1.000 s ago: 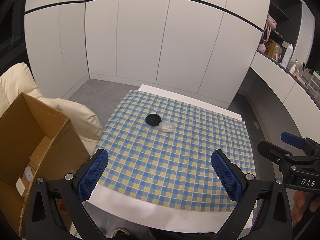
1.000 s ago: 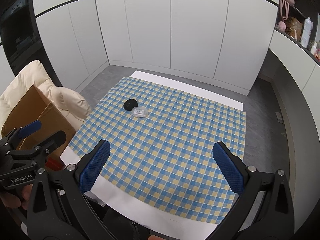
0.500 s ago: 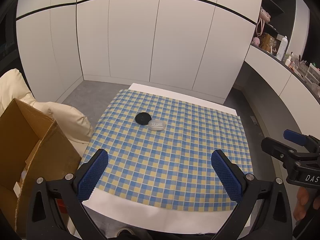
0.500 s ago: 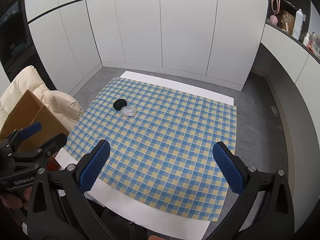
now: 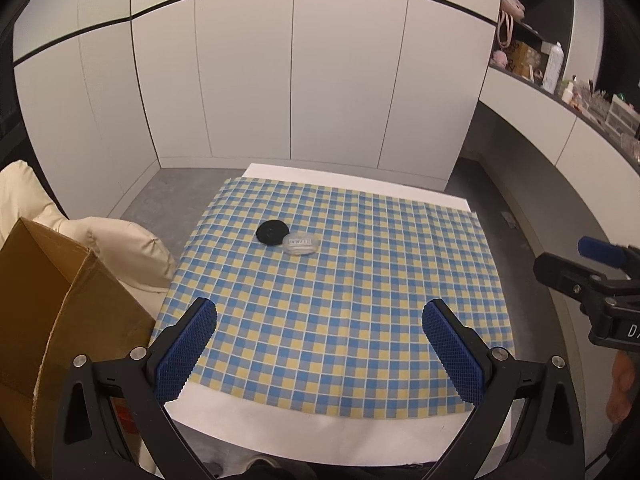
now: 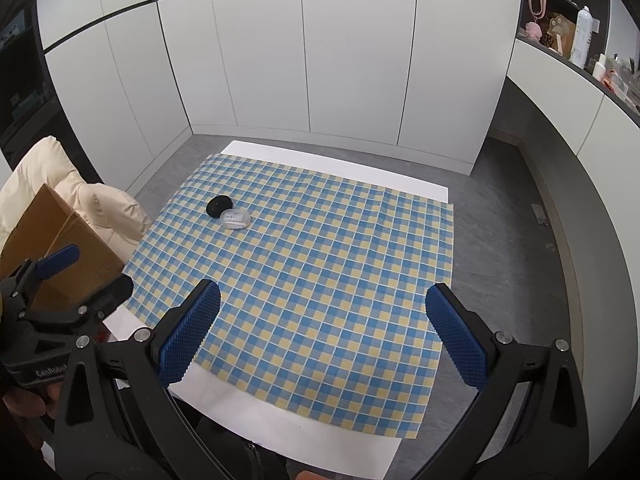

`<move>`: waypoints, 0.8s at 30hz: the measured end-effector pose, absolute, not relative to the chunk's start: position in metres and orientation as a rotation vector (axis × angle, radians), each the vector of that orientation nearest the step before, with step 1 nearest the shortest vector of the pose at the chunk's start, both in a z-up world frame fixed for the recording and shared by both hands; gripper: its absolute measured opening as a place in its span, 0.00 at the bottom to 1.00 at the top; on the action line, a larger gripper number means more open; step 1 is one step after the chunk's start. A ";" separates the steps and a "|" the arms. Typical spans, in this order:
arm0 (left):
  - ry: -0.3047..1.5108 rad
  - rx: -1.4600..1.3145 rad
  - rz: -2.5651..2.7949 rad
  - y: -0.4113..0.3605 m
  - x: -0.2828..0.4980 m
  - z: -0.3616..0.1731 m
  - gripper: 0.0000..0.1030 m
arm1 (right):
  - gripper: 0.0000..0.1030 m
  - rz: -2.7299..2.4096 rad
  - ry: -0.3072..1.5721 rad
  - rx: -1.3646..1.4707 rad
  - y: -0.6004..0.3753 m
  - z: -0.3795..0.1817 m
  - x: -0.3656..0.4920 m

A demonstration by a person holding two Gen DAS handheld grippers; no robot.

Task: Organize objects
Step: 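Move both open tools toward the black compact and clear case on the tablecloth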

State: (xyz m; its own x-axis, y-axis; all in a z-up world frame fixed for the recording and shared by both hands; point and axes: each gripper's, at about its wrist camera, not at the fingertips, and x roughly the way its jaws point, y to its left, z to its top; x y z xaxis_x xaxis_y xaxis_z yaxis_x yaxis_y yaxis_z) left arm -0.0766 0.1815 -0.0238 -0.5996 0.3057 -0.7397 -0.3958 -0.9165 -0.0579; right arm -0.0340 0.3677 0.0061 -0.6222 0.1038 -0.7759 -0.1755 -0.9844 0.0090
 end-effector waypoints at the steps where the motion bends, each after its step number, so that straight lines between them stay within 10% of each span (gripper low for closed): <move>1: 0.169 -1.135 2.505 0.182 -0.078 -0.026 1.00 | 1.00 2.694 0.114 -1.287 0.366 0.005 -0.035; 13: 0.212 -1.235 2.546 0.179 -0.110 -0.058 0.99 | 1.00 2.718 0.054 -1.355 0.356 -0.040 -0.095; 24: 0.255 -1.335 2.530 0.171 -0.168 -0.124 0.74 | 0.97 2.755 0.009 -1.412 0.324 -0.109 -0.163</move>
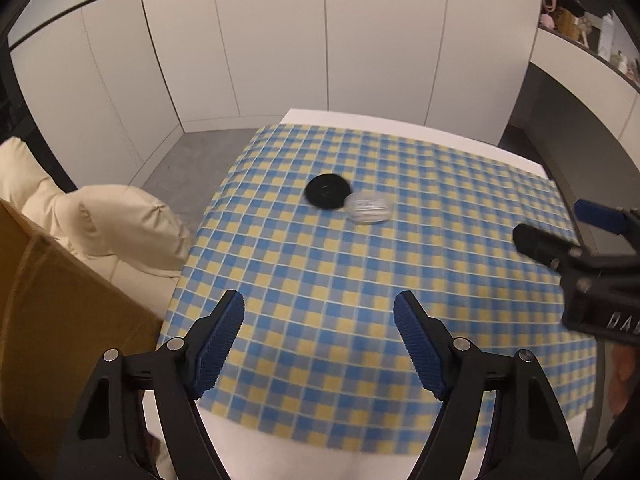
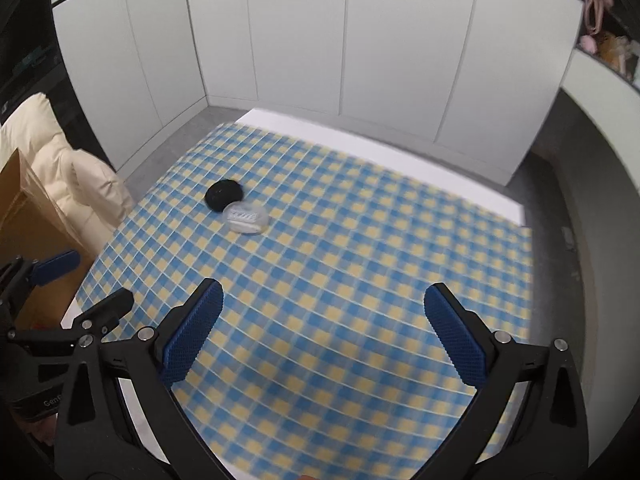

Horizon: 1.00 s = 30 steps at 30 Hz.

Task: Organize objects
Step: 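Move both open tools toward the black compact and clear case on the tablecloth, then grasp the black round compact with the left tool while the right tool grasps the labeled clear case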

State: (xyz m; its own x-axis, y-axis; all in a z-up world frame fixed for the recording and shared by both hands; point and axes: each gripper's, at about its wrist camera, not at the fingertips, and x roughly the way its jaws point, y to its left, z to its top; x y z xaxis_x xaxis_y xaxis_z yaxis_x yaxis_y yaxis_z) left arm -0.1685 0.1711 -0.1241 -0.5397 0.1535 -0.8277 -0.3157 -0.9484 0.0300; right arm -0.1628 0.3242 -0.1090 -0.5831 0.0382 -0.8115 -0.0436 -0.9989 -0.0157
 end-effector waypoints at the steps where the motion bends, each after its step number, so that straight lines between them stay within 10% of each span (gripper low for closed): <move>1: 0.249 -1.341 2.533 0.169 -0.174 -0.130 0.71 | 0.96 2.754 0.000 -1.425 0.318 -0.119 -0.171; 14: 0.145 -1.409 2.528 0.145 -0.241 -0.184 0.49 | 0.91 2.758 0.021 -1.519 0.275 -0.195 -0.254; 30: 0.144 -1.391 2.499 0.150 -0.264 -0.211 0.61 | 0.58 2.809 0.018 -1.482 0.269 -0.217 -0.291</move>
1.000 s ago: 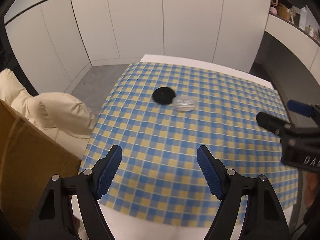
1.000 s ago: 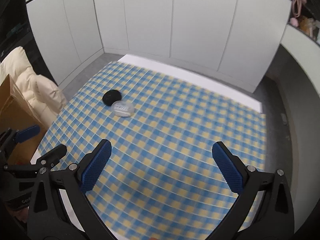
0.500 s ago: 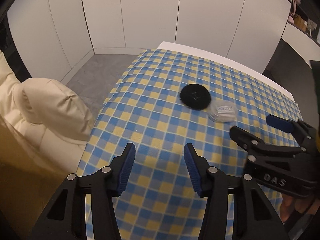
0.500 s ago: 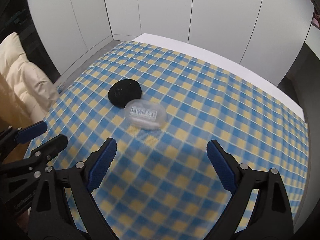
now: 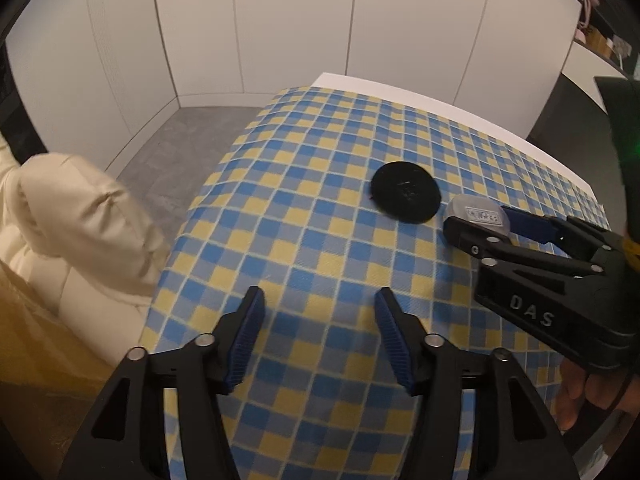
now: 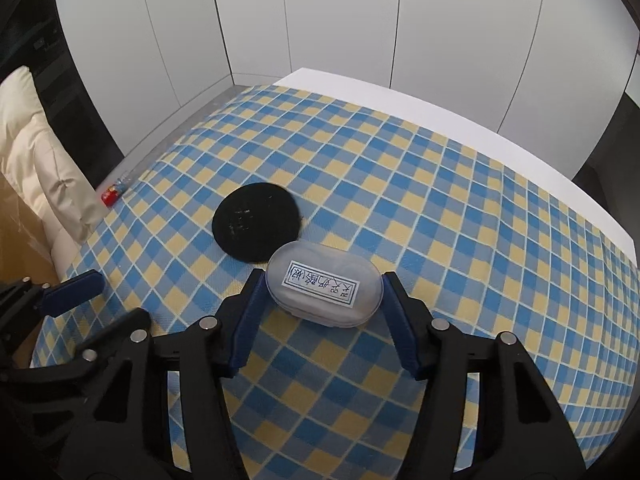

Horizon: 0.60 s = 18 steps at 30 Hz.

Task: Organize objects
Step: 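Grasp the black round compact with the left tool while the right tool grasps the labeled clear case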

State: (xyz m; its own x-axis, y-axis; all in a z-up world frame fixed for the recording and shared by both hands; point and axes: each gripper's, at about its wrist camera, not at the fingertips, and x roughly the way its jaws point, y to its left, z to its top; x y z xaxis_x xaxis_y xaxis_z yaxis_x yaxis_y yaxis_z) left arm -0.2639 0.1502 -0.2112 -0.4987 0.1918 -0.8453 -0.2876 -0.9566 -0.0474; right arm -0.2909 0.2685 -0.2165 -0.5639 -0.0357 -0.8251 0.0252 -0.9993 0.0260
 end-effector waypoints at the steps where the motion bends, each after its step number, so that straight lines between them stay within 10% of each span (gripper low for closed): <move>1: 0.133 -1.386 2.492 0.154 -0.266 -0.212 0.66 | 0.58 -2.757 -0.010 1.447 0.274 -0.215 -0.290; 12: 0.211 -1.316 2.441 0.218 -0.303 -0.219 0.77 | 0.58 -2.812 -0.020 1.525 0.331 -0.214 -0.289; 18: 0.291 -1.261 2.427 0.238 -0.308 -0.218 0.56 | 0.58 -2.817 -0.047 1.538 0.345 -0.217 -0.281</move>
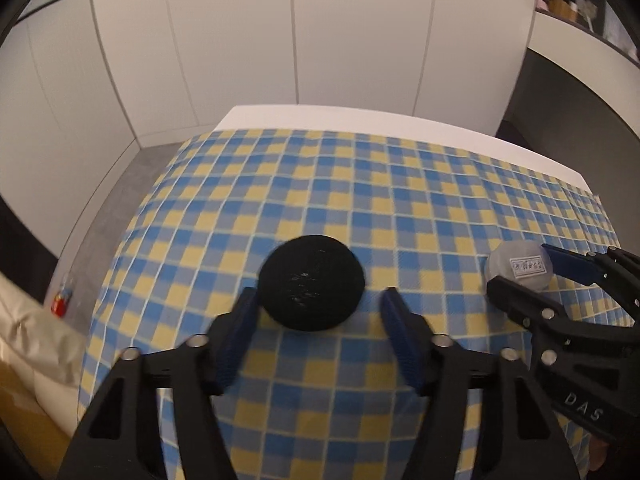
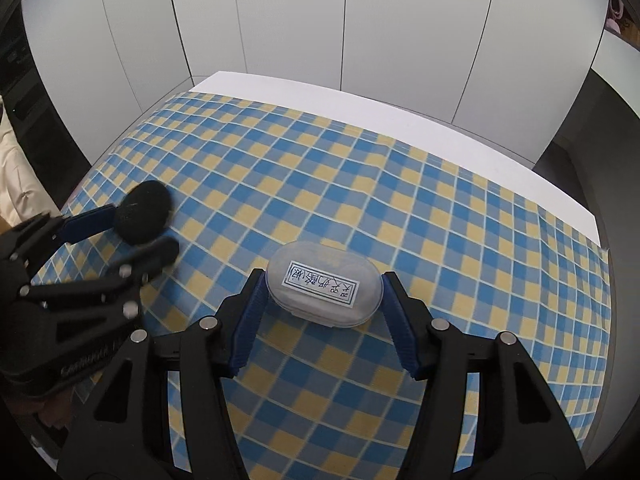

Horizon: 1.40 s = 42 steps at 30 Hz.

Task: Organize objects
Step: 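Grasp the black round compact with the left tool while the right tool grasps the labeled clear case, then lift the black compact with the left tool while the right tool lifts the labeled clear case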

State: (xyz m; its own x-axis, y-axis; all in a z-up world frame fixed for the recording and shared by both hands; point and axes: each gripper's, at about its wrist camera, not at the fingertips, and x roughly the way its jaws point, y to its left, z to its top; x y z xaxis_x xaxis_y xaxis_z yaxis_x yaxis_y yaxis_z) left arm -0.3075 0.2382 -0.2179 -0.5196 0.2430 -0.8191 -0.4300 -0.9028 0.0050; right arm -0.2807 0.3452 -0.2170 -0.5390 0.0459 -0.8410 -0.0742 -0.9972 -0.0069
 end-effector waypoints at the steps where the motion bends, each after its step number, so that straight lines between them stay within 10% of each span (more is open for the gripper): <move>1: 0.291 -1.263 2.421 0.241 -0.309 -0.217 0.52 | 0.58 2.695 0.053 -1.471 0.347 -0.217 -0.279; 42: 0.204 -1.065 2.519 0.212 -0.171 0.011 0.46 | 0.58 2.724 0.258 -1.336 0.357 -0.018 -0.132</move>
